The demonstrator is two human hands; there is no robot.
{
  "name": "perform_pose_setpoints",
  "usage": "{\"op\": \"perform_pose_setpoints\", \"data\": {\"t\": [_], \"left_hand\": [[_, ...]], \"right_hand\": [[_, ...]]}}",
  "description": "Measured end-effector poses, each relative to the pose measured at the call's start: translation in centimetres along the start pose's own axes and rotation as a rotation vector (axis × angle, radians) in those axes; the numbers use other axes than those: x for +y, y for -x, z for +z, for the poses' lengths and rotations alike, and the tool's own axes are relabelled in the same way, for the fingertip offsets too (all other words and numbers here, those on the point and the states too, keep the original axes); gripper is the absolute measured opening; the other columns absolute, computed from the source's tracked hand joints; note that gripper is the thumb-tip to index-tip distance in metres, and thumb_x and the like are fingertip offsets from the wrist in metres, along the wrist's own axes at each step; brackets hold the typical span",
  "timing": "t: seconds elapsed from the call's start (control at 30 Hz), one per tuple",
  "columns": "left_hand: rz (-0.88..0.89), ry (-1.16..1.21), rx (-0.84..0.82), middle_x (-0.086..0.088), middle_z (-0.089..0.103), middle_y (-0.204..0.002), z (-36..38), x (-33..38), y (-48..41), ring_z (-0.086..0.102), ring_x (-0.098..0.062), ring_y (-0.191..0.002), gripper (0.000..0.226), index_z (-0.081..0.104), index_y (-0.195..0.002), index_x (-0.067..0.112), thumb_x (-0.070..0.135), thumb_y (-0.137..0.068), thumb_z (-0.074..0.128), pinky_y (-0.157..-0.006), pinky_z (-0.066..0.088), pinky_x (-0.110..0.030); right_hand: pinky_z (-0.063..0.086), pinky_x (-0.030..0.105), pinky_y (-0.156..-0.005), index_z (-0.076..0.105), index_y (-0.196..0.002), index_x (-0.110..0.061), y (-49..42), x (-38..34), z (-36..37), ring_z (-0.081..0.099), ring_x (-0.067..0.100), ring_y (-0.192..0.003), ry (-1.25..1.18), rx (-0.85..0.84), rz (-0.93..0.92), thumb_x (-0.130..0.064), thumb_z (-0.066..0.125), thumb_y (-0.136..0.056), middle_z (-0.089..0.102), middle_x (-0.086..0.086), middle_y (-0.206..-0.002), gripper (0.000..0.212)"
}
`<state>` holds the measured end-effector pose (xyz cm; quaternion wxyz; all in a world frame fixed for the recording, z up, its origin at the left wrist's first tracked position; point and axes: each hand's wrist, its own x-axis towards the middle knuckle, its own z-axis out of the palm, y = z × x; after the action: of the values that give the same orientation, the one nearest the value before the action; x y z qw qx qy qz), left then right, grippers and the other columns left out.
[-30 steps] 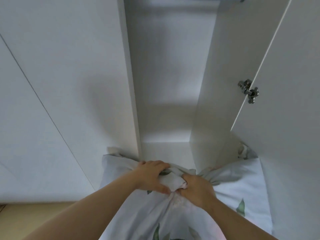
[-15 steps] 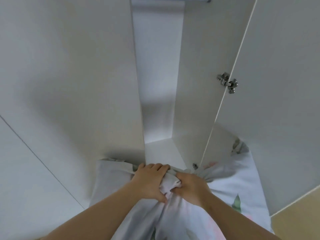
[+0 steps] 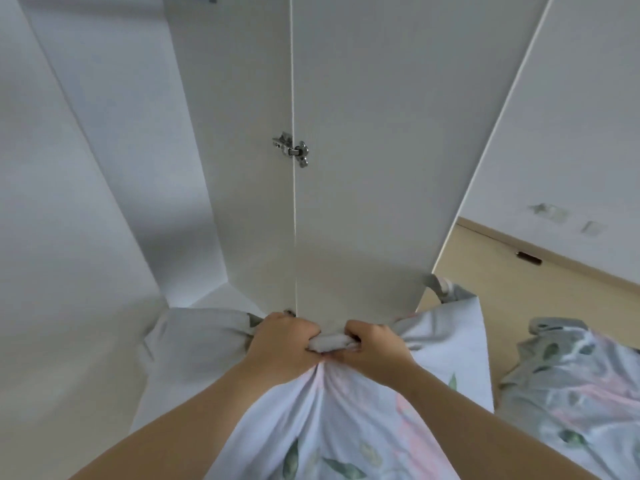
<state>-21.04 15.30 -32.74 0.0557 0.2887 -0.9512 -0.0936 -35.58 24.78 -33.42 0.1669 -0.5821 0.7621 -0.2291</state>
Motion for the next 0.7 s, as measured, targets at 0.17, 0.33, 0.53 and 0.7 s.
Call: {"op": "perform_pose_setpoints", "data": {"t": [0.17,0.33,0.53,0.7], "left_hand": [[0.121,-0.017,0.186,-0.004,0.066,-0.069,-0.3,2.5,-2.9,0.061,-0.026,-0.074,0.046,0.044,-0.059,0.019,0.059,-0.064,0.023,-0.085,0.037,-0.029],[0.205,0.02,0.228,-0.006,0.067,-0.07,-1.4,4.5,-5.9,0.062,-0.03,-0.074,0.043,0.043,-0.057,0.02,0.06,-0.059,0.026,-0.076,0.035,-0.028],[0.186,0.063,0.159,0.01,0.036,-0.05,-3.0,6.0,-9.5,0.048,-0.017,-0.059,0.043,0.028,-0.05,0.024,0.066,-0.057,0.027,-0.069,0.023,-0.026],[0.142,0.082,0.203,0.01,0.035,-0.05,-3.4,7.0,-10.8,0.033,0.003,-0.049,0.037,0.027,-0.05,0.027,0.057,-0.064,0.044,-0.077,0.025,-0.025]], "right_hand": [[0.032,0.03,-0.056,0.034,-0.054,-0.025,0.0,2.3,-4.2,0.041,0.008,-0.054,-0.118,0.076,0.067,-0.047,0.061,-0.083,0.041,-0.008,-0.053,0.045],[0.039,0.031,-0.067,0.05,-0.066,-0.014,-1.6,5.2,-8.7,0.051,0.019,-0.063,-0.367,0.384,0.311,-0.029,0.051,-0.093,0.053,0.002,-0.061,0.031],[0.045,0.034,-0.072,0.053,-0.114,-0.013,-4.7,7.3,-14.8,0.06,0.028,-0.09,-0.501,0.449,0.479,-0.016,0.047,-0.089,0.055,-0.001,-0.085,0.026],[0.039,0.032,-0.073,0.046,-0.122,-0.011,-8.0,7.4,-17.8,0.049,0.02,-0.078,-0.525,0.433,0.452,-0.014,0.047,-0.09,0.046,-0.005,-0.076,0.032]]}}
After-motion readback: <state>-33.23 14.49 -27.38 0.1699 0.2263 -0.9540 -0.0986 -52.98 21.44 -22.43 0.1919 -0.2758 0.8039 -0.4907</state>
